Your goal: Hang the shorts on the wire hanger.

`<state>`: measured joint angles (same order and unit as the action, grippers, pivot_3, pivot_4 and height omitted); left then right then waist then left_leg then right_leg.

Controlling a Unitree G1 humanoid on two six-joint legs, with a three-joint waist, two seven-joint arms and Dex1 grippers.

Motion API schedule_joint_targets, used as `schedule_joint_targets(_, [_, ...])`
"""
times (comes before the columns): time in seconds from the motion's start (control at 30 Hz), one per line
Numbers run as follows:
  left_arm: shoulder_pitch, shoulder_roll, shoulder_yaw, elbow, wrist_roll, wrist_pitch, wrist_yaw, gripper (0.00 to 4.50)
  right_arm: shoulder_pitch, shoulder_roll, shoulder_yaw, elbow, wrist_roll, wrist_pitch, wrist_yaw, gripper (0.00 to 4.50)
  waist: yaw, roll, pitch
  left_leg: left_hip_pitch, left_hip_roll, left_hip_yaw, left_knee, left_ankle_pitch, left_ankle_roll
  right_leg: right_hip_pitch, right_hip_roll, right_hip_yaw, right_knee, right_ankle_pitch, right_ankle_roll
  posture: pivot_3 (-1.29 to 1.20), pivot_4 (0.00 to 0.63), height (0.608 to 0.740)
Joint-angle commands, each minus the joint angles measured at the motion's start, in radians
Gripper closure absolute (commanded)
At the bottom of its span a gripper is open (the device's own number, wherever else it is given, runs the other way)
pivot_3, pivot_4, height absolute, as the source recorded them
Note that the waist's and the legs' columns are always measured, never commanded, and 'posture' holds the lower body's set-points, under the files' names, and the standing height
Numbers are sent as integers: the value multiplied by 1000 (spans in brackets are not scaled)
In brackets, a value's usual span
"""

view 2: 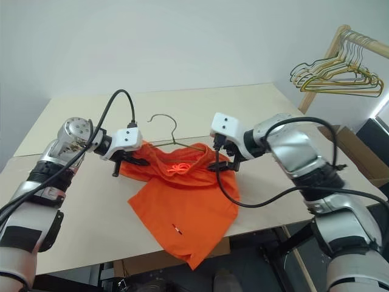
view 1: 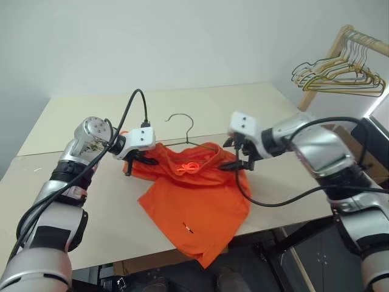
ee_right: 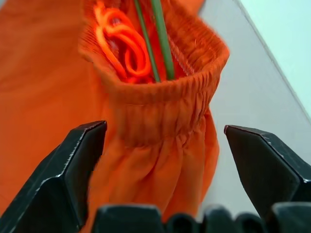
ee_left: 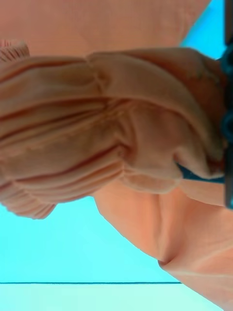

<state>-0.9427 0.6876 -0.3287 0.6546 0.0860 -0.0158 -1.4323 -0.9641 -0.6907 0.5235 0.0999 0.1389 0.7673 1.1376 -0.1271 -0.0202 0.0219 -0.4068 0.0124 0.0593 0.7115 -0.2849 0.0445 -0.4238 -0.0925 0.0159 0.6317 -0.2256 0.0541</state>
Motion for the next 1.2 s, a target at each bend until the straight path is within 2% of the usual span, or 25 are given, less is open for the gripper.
schedule_joint_targets(0.03, [-21, 8, 42, -47, -31, 4, -9, 4500, -51, 27, 24, 75, -56, -49, 31, 196, -2, 0, 0, 0, 0, 0, 0, 0, 0, 0, 0, 0, 0, 0, 0, -143, 0, 740])
schedule_joint_targets(0.13, [-24, 12, 46, -54, -34, 4, -7, 4500, -70, 47, 22, 131, -77, -72, 49, 918, -5, 0, 0, 0, 0, 0, 0, 0, -1, 0, 0, 0, 0, 0, 0, -135, 0, 740])
schedule_joint_targets(0.4, [-1, 25, 49, -76, -34, -23, -17, 4500, -73, 16, -2, 117, -79, -83, 143, 3870, -9, 0, 0, 0, 0, -1, 0, 0, -1, 0, 0, 0, 0, 0, 0, -135, 0, 740])
schedule_joint_targets(0.47, [2, 24, 46, -74, -29, -42, -18, 4500, -70, 9, -8, 108, -71, -71, 166, 4470, -11, 0, 0, 0, 0, -1, 0, 0, -1, 0, 0, 0, 0, 0, 0, -135, 0, 740])
schedule_joint_targets(0.6, [2, 12, 45, -64, -43, -89, -41, 4500, -57, -4, -34, 72, -28, 5, 214, 4470, -14, 0, 0, 0, 0, -1, 0, 0, -1, 0, 0, 0, 1, 0, 0, -149, 0, 740])
schedule_joint_targets(0.73, [-5, -5, 99, -72, -145, -65, -110, 3355, -10, -36, -77, 6, 25, 115, 224, 4500, -17, 0, 0, 0, 1, -1, 0, 0, 0, 0, -1, 0, 0, 0, 0, -158, 0, 740])
schedule_joint_targets(0.87, [-40, -13, 176, -44, -201, -7, -69, 2045, 104, -103, -178, -101, 118, 288, 190, 4500, -17, 0, 0, 0, 1, -2, 0, 0, 0, 0, -1, -1, 0, 0, 0, -163, 0, 740])
schedule_joint_targets(1.0, [-46, 1, 260, -48, -256, 61, -6, 752, 253, -154, -347, -236, 212, 479, 97, 4500, -18, 0, 0, 0, 1, -2, 0, 0, 0, 1, -1, -1, 0, 0, 0, -177, 0, 740])
schedule_joint_targets(1.07, [-37, -15, 324, -70, -288, 96, 90, 87, 325, -167, -460, -286, 249, 580, 37, 4500, -20, 0, 0, 0, 1, -2, 0, 0, 0, 1, -1, -1, 0, 0, 0, -184, 0, 740])
schedule_joint_targets(1.2, [1, -72, 452, -254, -429, 361, 271, 40, 436, -174, -661, -361, 272, 749, -91, 4500, -20, 0, 0, 0, 1, -3, 1, 0, 1, 1, -2, -1, 1, 0, 1, -220, 0, 740])
